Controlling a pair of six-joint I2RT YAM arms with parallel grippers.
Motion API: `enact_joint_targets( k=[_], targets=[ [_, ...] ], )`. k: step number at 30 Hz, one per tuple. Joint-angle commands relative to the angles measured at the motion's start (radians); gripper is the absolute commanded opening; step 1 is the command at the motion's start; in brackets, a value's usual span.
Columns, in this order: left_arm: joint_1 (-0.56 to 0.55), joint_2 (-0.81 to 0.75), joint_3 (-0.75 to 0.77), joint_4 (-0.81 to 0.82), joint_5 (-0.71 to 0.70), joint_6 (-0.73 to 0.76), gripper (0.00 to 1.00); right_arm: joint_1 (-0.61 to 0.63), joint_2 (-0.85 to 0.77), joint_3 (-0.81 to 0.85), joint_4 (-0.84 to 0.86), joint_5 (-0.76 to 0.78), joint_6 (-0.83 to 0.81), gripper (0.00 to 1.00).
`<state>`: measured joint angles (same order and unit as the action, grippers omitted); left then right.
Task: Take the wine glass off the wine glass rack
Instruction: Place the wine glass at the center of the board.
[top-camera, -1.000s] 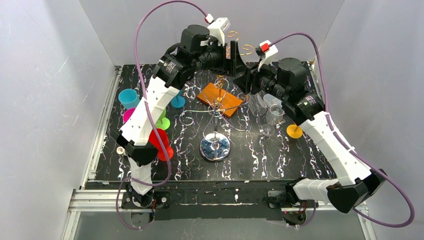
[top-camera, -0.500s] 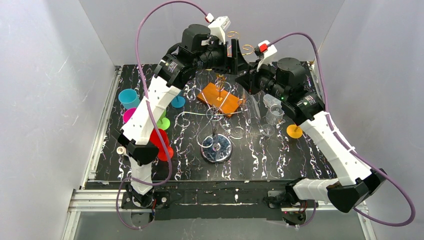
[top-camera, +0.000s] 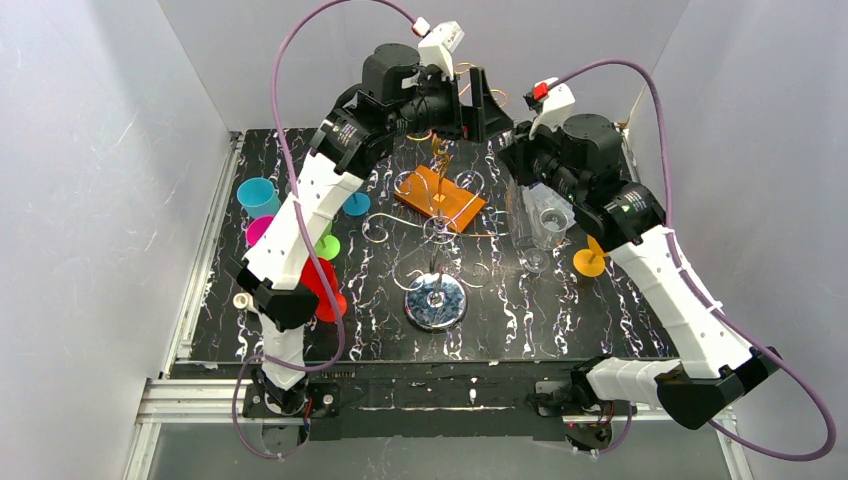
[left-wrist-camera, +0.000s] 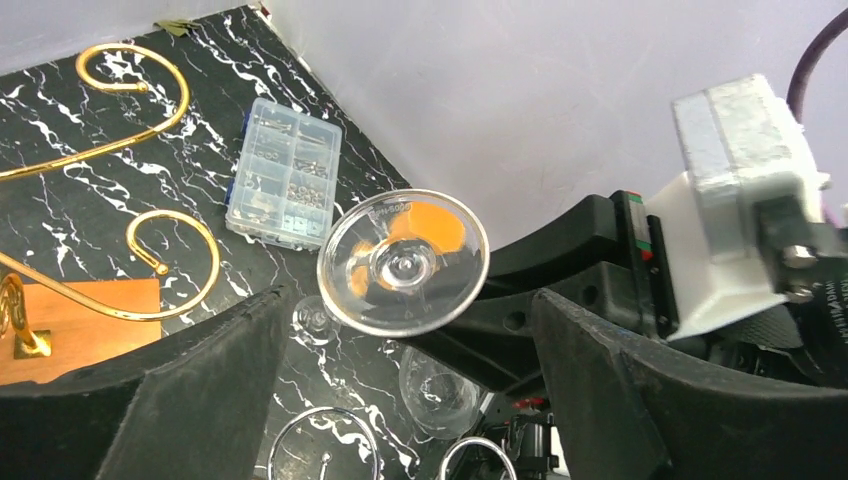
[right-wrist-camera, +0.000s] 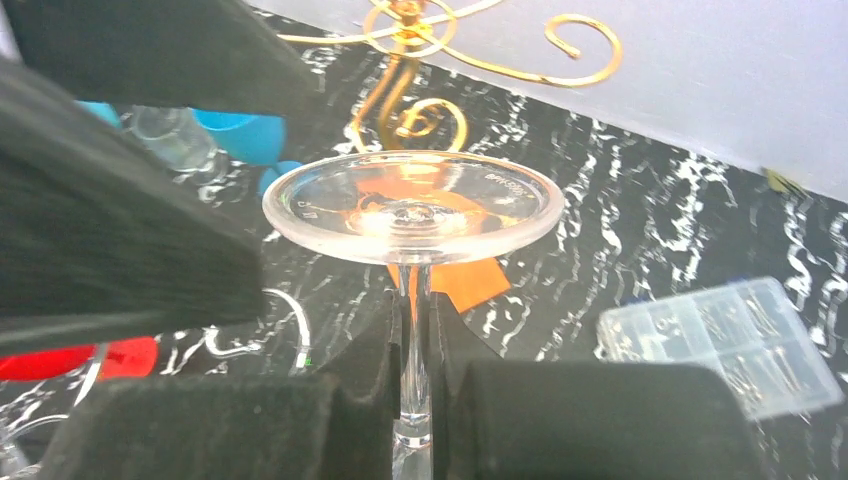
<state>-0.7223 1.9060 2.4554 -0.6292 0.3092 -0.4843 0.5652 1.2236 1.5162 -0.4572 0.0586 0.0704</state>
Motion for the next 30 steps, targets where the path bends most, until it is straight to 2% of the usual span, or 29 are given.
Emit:
enact_joint_targets(
  k=[1,4,9,16,19,22,25,30],
  targets=[
    [0.0,-0.038,0.032,0.042,0.021,-0.002,0.91,-0.002,-0.027,0.067,-0.026,0.168,-0.029,0.01],
    [0.001,-0.054,0.023,0.05,0.02,0.01,0.98,-0.002,-0.022,0.114,-0.061,0.243,-0.021,0.01],
    [0.001,-0.124,-0.062,0.116,0.013,0.022,0.98,-0.002,0.01,0.256,-0.156,0.386,0.06,0.01],
    [-0.001,-0.285,-0.252,0.289,-0.004,0.099,0.98,-0.002,0.164,0.595,-0.381,0.504,0.277,0.01],
    [-0.003,-0.361,-0.357,0.381,0.0,0.172,0.98,-0.002,0.24,0.753,-0.435,0.457,0.393,0.01],
    [-0.009,-0.471,-0.555,0.533,-0.006,0.281,0.98,-0.002,0.288,0.842,-0.412,0.355,0.497,0.01],
    [-0.009,-0.586,-0.732,0.676,-0.01,0.378,0.98,-0.002,0.28,0.797,-0.319,0.273,0.595,0.01],
    [-0.011,-0.721,-0.897,0.751,0.035,0.544,0.96,-0.002,0.245,0.699,-0.133,0.176,0.742,0.01]
  ],
)
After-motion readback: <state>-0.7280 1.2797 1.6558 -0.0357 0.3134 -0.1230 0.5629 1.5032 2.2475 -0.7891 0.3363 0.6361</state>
